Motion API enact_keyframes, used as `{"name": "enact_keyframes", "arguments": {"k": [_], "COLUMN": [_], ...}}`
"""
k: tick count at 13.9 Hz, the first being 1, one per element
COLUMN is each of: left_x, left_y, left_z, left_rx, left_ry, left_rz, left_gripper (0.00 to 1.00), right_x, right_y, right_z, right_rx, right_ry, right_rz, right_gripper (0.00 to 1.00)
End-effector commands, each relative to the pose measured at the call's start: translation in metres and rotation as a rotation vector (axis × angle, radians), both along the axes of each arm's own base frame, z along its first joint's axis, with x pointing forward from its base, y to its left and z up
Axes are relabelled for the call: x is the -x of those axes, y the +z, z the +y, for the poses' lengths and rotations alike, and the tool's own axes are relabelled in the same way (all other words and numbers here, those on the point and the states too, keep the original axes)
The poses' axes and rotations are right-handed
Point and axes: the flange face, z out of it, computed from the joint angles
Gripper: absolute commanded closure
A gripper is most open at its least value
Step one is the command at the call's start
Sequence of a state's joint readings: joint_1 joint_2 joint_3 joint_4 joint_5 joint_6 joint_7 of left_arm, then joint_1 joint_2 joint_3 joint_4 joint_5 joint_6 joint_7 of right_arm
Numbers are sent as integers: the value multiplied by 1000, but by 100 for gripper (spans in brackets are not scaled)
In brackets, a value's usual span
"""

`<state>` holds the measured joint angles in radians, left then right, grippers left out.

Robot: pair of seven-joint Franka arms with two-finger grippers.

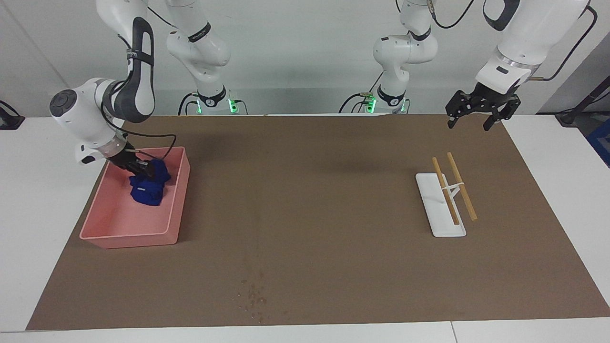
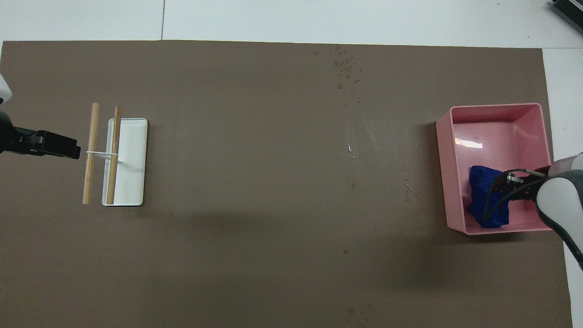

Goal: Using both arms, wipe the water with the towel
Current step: 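Carry the towel into the pink bin with the right gripper, then open the right gripper to release the towel in the bin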

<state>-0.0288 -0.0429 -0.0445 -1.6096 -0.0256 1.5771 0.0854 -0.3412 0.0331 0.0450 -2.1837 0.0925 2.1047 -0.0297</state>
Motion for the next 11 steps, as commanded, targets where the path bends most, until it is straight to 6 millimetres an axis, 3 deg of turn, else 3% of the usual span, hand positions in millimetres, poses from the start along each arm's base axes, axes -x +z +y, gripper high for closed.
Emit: {"name": "enact_keyframes", "arguments": {"k": [1,5,7,11], "left_x": [9,9,9,9], "left_y": [1,1,1,1], "left_z": [2,3,2,2], "left_rx": [-13,-13,-13,-13], "left_ry": [-8,-7,-8,-8], "left_rz": [2,0,0,2], "left_gripper": [0,0,0,0], "right_x": [-4,-25,-36,-47], "right_y": [45,139,185,252], "right_z": [11,36,64,124], "right_rx": [37,96,156,157], "right_ry": [65,131,164,135], "right_rz": [12,0,-20,-83], "right_gripper": [0,0,0,0]}}
